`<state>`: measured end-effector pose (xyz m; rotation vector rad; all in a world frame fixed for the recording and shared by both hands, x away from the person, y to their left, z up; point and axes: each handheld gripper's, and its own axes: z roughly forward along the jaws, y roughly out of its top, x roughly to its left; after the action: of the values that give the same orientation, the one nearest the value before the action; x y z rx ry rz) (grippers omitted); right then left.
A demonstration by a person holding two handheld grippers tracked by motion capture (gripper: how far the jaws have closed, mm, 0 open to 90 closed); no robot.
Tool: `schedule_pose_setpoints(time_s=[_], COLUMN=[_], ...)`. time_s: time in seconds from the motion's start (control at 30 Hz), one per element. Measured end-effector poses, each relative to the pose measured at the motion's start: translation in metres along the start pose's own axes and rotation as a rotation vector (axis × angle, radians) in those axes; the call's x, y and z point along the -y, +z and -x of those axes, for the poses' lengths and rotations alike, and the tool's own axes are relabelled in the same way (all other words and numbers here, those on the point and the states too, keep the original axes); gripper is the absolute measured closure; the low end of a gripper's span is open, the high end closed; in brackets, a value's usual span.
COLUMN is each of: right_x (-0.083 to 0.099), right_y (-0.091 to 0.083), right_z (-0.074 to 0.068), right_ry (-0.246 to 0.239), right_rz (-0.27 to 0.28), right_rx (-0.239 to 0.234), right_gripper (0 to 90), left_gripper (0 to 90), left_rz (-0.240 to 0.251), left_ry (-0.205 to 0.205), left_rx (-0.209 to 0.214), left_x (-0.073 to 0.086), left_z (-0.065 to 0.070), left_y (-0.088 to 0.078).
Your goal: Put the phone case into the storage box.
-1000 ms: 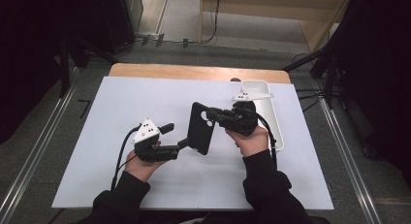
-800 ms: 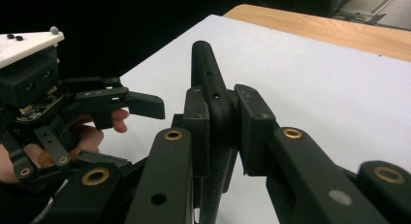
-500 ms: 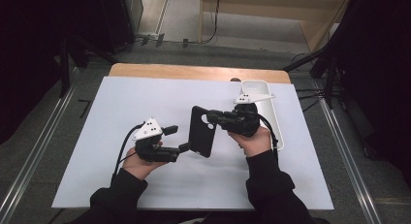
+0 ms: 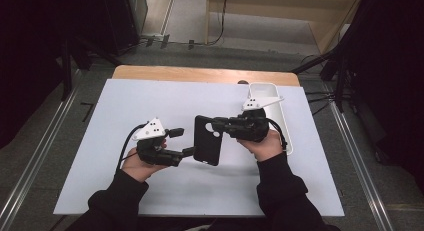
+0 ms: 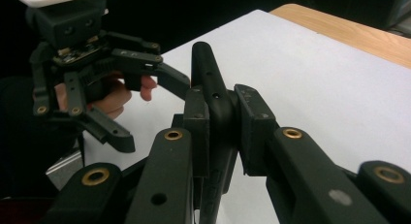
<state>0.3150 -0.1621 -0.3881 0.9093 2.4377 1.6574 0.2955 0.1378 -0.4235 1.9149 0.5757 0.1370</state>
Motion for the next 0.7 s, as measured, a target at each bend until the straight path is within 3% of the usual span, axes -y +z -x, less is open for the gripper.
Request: schedule_pose_setpoints(time_s=[0.1, 0.37, 0.57, 0.7], right_x=[0.0, 0.0, -0.001, 0.0], right_y=[0.0, -0.003, -0.002, 0.002], right_z=[0.001, 0.004, 0.006, 0.004], right_ry=[-0.005, -0.021, -0.054, -0.086], right_rz=[-0.005, -0.012, -0.013, -0.039], right_rx=[-0.023, -0.072, -0.106, -0.122], right_gripper=[74.8, 74.8, 74.8, 74.8], left_gripper=[22.8, 22.8, 22.9, 25.6], left_rz=[-0.008, -0.005, -0.017, 0.001], left_ry=[0.003, 0.023, 0.028, 0.024], left_rx=[0.03, 0.031, 0.048, 0.074], left_x=[-0.002, -0.007, -0.01, -0.013], left_z=[-0.002, -0.003, -0.005, -0.009], left_y=[-0.001, -0.001, -0.001, -0.004])
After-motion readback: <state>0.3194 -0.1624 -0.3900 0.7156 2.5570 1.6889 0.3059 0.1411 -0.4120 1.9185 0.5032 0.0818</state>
